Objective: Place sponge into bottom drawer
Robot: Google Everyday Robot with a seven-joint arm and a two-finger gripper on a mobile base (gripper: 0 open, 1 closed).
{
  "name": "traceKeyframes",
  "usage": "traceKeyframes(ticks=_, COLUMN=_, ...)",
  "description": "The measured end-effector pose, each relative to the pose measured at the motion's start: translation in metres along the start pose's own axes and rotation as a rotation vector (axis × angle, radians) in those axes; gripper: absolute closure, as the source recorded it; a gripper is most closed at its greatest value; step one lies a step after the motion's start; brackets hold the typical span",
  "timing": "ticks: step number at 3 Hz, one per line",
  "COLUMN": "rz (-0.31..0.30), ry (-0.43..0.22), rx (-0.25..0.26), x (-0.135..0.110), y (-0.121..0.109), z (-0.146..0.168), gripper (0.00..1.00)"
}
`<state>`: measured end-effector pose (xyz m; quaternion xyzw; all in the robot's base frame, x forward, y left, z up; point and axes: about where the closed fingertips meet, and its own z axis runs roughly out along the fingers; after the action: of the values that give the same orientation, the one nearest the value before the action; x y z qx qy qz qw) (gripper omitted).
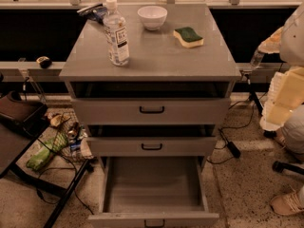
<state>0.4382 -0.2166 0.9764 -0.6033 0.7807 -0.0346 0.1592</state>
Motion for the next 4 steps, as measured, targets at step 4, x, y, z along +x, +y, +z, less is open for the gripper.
traceKeyframes(ticks=4, rz=0.373, ry=-0.291, rx=0.147, x=0.046, y=-0.105, z=0.074, gripper=0.00)
